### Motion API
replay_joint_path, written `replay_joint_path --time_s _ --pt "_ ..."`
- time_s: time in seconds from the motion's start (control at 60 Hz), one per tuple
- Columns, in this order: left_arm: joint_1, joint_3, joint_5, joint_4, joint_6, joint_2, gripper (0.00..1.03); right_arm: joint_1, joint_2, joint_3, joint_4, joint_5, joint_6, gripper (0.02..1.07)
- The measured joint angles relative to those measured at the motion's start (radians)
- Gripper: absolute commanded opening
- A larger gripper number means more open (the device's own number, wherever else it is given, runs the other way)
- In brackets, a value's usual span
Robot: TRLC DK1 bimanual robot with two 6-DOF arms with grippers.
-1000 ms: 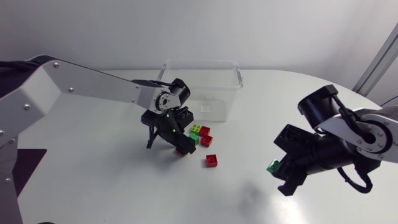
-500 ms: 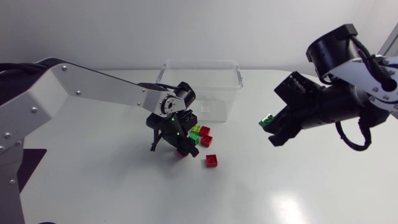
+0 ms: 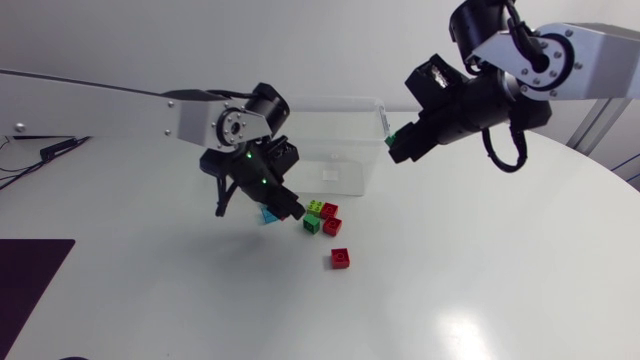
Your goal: Place the duplo bricks in the container
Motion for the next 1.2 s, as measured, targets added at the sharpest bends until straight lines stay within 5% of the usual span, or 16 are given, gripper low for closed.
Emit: replay_joint_path --time_s 0.767,1.033,1.2 --pt "0.112 0.1 -0.004 0.111 0.015 -0.149 0.39 0.026 0.326 0.325 0.047 0.033 0.037 0.33" --pt "0.117 0.116 -0.003 0.223 0.015 -0.151 0.4 0.026 0.436 0.399 0.047 0.068 0.037 0.83" --pt "0.117 0.139 -0.003 0.304 0.015 -0.151 0.42 0.025 0.438 0.408 0.05 0.084 0.037 0.89"
